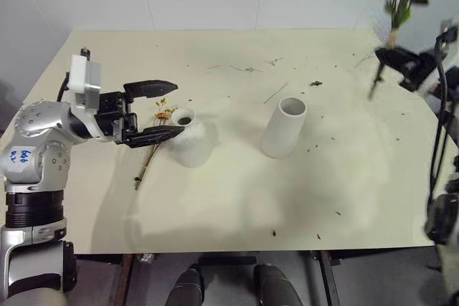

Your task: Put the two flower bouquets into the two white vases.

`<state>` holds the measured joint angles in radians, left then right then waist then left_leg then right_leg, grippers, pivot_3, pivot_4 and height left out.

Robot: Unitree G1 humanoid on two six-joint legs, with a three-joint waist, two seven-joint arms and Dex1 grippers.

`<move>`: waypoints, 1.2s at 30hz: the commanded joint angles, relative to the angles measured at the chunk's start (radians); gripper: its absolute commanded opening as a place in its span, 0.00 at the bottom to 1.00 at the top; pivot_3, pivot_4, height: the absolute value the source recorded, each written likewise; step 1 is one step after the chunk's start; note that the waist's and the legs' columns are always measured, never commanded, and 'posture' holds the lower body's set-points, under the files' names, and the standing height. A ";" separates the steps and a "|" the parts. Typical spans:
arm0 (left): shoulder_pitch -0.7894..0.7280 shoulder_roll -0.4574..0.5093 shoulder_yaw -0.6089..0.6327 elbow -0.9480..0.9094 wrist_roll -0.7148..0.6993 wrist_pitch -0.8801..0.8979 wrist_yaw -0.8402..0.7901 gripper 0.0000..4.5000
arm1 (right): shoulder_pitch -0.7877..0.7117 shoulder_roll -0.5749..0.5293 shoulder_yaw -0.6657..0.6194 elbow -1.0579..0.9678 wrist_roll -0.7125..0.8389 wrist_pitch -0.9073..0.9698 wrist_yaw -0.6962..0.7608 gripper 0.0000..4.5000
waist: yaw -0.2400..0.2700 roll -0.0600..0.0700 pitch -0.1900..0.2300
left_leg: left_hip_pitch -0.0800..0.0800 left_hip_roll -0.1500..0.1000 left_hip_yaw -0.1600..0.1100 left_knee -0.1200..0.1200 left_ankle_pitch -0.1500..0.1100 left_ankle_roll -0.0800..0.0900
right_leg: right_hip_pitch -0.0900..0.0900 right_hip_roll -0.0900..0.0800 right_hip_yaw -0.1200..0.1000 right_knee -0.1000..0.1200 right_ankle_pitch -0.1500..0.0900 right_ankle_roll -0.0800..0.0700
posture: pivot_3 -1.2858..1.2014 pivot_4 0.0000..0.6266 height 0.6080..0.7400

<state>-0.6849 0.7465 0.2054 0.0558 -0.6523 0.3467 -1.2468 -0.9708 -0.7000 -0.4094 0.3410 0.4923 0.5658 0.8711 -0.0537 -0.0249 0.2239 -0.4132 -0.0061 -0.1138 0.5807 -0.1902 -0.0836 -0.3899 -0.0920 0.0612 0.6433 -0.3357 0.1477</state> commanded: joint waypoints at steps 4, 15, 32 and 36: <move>-0.052 0.002 -0.003 0.046 0.020 -0.031 -0.015 1.00 | 0.088 0.108 -0.031 -0.382 0.275 0.169 -0.074 0.00 | 0.006 0.000 0.000 | -0.006 -0.001 -0.001 0.007 0.000 0.001 | -0.003 0.000 -0.001 0.003 0.000 0.000 | 0.52 0.24 1.00; -0.052 0.004 0.002 0.046 0.022 -0.030 -0.014 1.00 | 0.190 0.170 0.045 -0.410 0.284 0.073 -0.086 0.00 | 0.011 0.000 0.000 | -0.007 -0.001 -0.002 0.011 0.000 0.003 | -0.003 0.001 -0.001 0.004 0.003 0.000 | 0.52 0.24 1.00; -0.016 0.023 0.041 0.012 0.013 -0.025 0.020 1.00 | 0.244 0.200 0.168 -0.261 0.164 -0.127 0.013 0.00 | 0.004 0.000 0.000 | -0.007 0.000 -0.002 0.010 0.000 0.003 | -0.003 0.001 -0.001 0.004 0.003 0.000 | 0.52 0.24 1.00; -0.008 0.029 0.058 0.014 0.023 -0.035 0.035 1.00 | 0.266 0.206 0.191 -0.244 0.124 -0.184 0.026 0.25 | 0.001 0.000 0.000 | -0.007 0.000 -0.002 0.010 0.000 0.003 | -0.004 0.001 -0.001 0.004 0.003 0.000 | 0.52 0.24 1.00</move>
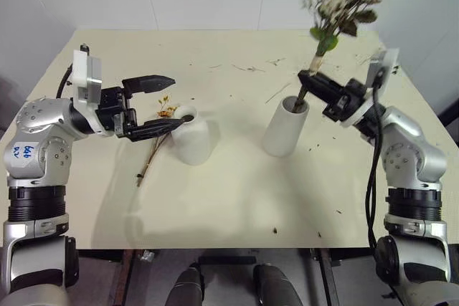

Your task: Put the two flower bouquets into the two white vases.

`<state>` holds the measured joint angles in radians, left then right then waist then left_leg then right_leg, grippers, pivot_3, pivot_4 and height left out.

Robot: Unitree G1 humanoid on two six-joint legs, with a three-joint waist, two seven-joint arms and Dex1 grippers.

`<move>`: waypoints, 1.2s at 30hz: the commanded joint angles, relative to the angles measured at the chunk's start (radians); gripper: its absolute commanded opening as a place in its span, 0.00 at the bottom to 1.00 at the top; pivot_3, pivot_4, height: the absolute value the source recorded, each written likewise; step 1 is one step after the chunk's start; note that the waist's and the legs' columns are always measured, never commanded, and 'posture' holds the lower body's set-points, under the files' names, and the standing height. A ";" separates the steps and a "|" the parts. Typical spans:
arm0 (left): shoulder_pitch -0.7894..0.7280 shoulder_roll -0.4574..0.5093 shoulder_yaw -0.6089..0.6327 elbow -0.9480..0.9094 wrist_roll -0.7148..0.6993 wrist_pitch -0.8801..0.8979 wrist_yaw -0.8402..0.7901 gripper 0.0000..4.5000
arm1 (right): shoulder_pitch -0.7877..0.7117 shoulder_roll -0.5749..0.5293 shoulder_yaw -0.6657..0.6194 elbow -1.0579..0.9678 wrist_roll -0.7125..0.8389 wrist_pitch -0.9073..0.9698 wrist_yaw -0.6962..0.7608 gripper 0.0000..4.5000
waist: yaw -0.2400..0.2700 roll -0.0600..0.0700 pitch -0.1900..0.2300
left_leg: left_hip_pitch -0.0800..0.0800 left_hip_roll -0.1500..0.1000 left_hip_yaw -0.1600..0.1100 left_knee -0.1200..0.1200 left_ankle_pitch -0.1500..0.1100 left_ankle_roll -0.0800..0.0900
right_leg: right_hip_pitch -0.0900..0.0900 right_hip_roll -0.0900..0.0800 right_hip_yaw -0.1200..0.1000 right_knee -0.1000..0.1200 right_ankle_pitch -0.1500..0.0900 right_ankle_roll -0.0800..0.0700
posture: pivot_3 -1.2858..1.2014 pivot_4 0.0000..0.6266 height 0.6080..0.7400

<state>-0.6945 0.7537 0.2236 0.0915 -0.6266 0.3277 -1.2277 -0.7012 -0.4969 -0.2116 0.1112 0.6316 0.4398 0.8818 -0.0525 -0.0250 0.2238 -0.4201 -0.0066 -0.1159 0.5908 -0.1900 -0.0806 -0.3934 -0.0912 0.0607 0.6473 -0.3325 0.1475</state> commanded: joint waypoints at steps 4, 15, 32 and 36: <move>0.004 0.074 0.067 0.038 0.063 -0.052 0.063 1.00 | -0.001 -0.015 -0.020 -0.013 -0.026 -0.091 0.020 0.57 | -0.001 0.000 0.000 | 0.000 0.000 0.000 0.000 0.000 0.000 | 0.000 0.000 0.000 0.000 0.000 0.000 | 0.52 0.24 1.00; 0.023 0.233 0.028 0.091 0.182 0.220 0.266 1.00 | 0.059 -0.255 -0.098 -0.047 -0.023 -0.089 0.138 0.99 | 0.012 0.000 0.000 | -0.001 0.000 0.000 -0.001 0.000 0.000 | 0.000 0.000 0.000 -0.001 0.000 0.000 | 0.52 0.24 1.00; -0.035 0.121 -0.272 0.022 0.317 0.769 0.471 1.00 | 0.198 -0.475 -0.153 -0.357 0.163 0.146 0.263 0.99 | 0.024 -0.001 0.000 | 0.000 0.001 0.000 0.001 0.000 0.000 | 0.001 0.002 0.000 -0.001 0.000 -0.001 | 0.52 0.24 1.00; -0.056 0.094 -0.311 0.028 0.331 0.810 0.490 1.00 | 0.214 -0.458 -0.145 -0.393 0.172 0.150 0.243 0.99 | 0.023 -0.001 0.000 | -0.001 0.001 0.000 0.001 0.000 0.000 | 0.000 0.001 0.000 -0.001 0.000 0.000 | 0.52 0.24 1.00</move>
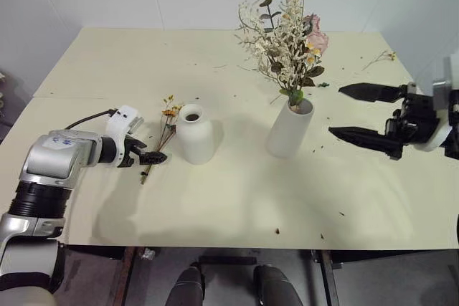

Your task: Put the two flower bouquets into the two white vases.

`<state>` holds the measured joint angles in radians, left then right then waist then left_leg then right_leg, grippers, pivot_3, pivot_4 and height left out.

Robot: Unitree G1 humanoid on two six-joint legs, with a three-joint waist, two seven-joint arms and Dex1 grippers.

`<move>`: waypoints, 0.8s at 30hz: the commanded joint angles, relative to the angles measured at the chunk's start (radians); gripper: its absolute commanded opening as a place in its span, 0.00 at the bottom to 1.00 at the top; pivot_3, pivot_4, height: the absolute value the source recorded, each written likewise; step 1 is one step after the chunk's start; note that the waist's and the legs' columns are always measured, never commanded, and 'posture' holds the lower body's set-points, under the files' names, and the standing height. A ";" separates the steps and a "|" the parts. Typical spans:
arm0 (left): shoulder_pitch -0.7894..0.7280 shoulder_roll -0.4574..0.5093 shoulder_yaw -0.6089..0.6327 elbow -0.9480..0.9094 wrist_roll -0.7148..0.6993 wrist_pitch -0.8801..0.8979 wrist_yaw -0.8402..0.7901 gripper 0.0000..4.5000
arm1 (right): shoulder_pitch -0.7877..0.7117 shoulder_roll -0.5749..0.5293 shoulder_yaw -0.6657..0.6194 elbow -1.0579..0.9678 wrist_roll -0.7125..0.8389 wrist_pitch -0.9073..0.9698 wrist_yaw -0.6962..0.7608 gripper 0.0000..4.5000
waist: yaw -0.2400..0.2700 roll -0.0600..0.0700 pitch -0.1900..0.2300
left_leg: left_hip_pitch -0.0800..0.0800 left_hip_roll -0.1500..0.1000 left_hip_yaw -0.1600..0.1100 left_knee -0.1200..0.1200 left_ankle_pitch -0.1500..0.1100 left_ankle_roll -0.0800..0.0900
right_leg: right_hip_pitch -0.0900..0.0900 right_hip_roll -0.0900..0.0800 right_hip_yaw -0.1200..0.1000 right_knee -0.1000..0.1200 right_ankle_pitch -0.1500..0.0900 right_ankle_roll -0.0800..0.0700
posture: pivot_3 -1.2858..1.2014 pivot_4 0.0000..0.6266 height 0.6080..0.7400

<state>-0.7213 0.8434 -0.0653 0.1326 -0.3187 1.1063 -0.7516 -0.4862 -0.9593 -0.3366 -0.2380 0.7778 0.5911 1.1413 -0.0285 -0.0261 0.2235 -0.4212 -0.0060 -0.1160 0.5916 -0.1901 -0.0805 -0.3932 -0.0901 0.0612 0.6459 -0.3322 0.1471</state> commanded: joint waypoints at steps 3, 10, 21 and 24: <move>-0.039 0.006 -0.070 0.000 0.042 0.047 0.012 1.00 | -0.006 0.018 -0.013 -0.056 0.034 -0.001 -0.028 0.99 | -0.001 0.000 0.000 | 0.000 0.000 0.000 0.000 0.000 0.000 | 0.000 0.000 0.000 0.000 0.000 0.000 | 0.52 0.24 1.00; -0.090 0.032 -0.158 0.075 0.076 0.033 -0.055 0.86 | 0.014 0.025 -0.003 -0.114 0.090 0.024 -0.019 1.00 | 0.000 0.000 0.000 | 0.001 0.000 0.000 0.001 0.000 0.000 | 0.001 0.000 0.000 0.001 0.000 0.000 | 0.52 0.24 1.00; -0.129 0.076 -0.219 0.141 0.134 -0.006 -0.147 0.11 | 0.073 0.018 -0.004 -0.137 0.045 -0.032 0.013 1.00 | -0.002 0.000 0.000 | 0.001 0.000 0.000 0.001 0.000 0.000 | 0.001 0.000 0.000 0.000 0.000 0.000 | 0.52 0.24 1.00; -0.143 0.077 -0.198 0.171 0.145 -0.027 -0.142 0.02 | 0.067 0.024 0.001 -0.128 0.035 -0.040 0.008 1.00 | -0.001 0.000 0.000 | 0.001 0.000 0.000 0.001 0.000 0.000 | 0.001 0.000 0.000 0.000 0.000 0.000 | 0.52 0.24 1.00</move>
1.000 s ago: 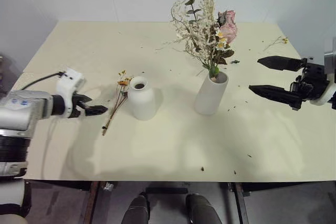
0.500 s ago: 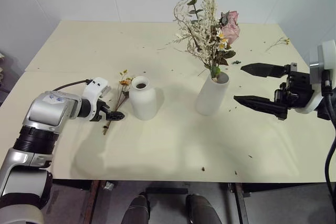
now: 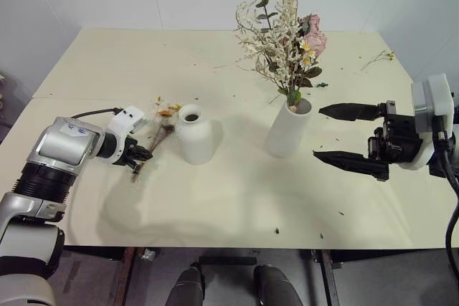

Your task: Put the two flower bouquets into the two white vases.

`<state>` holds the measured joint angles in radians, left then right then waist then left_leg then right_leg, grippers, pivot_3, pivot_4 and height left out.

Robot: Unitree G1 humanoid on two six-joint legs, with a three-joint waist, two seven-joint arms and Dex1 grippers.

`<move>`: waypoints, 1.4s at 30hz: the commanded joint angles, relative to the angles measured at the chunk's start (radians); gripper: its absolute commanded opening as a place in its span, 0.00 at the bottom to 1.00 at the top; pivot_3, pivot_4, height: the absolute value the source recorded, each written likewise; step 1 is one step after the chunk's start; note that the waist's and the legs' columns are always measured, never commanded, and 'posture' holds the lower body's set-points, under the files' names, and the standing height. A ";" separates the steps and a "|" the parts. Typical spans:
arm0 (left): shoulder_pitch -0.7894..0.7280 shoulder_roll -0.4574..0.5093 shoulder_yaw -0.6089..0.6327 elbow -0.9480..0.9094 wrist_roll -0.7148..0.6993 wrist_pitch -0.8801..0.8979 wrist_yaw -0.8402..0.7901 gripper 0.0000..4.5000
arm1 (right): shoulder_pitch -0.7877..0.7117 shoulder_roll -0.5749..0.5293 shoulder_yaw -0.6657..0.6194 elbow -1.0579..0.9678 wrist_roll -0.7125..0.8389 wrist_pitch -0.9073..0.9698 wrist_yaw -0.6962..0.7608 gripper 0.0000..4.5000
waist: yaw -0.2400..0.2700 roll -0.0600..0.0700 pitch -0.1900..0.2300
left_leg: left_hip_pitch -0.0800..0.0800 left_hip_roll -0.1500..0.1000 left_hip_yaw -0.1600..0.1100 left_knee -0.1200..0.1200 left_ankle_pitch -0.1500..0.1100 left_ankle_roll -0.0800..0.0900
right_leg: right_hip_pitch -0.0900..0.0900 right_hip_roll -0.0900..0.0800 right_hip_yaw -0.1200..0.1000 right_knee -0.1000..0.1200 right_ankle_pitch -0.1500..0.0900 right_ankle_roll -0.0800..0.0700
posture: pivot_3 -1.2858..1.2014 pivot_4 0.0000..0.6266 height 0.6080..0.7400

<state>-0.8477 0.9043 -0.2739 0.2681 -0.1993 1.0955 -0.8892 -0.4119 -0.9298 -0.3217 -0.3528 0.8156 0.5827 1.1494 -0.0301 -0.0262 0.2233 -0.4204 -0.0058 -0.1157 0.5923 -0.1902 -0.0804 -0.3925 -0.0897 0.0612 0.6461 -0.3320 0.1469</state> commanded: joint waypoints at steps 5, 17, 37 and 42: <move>-0.051 -0.035 0.156 0.129 0.019 -0.142 0.112 0.02 | -0.029 0.003 -0.008 0.020 -0.025 -0.051 -0.014 1.00 | 0.001 0.000 0.000 | 0.000 0.000 0.000 0.000 0.000 0.000 | 0.000 0.000 0.000 0.000 0.000 0.000 | 0.52 0.24 1.00; 0.042 -0.293 0.640 -0.028 -0.273 -0.745 0.150 0.02 | -0.036 0.040 0.019 0.074 -0.067 -0.087 -0.045 1.00 | 0.004 -0.001 0.000 | -0.001 -0.002 0.001 0.001 0.000 0.000 | 0.000 -0.003 -0.001 -0.001 0.001 0.001 | 0.52 0.24 1.00; 0.086 -0.504 0.580 -0.131 -0.516 -0.743 0.001 0.02 | -0.030 0.081 0.016 0.060 -0.079 -0.095 -0.113 1.00 | 0.004 -0.001 0.000 | -0.001 -0.001 0.001 0.006 0.000 0.000 | 0.002 -0.002 0.000 -0.001 0.004 0.003 | 0.52 0.24 1.00; 0.102 -0.525 0.547 -0.073 -0.474 -0.807 -0.031 0.02 | -0.017 0.080 0.005 0.045 -0.073 -0.091 -0.136 1.00 | 0.003 -0.001 0.000 | -0.001 -0.001 0.001 0.006 0.000 0.000 | 0.002 -0.001 0.000 -0.001 0.004 0.002 | 0.52 0.24 1.00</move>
<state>-0.7526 0.3807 0.2758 0.1979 -0.6886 0.3238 -0.9036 -0.4315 -0.8483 -0.2816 -0.2743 0.7313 0.5009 1.0254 -0.0274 -0.0269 0.2230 -0.4210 -0.0066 -0.1151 0.5980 -0.1898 -0.0801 -0.3904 -0.0906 0.0612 0.6447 -0.3276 0.1494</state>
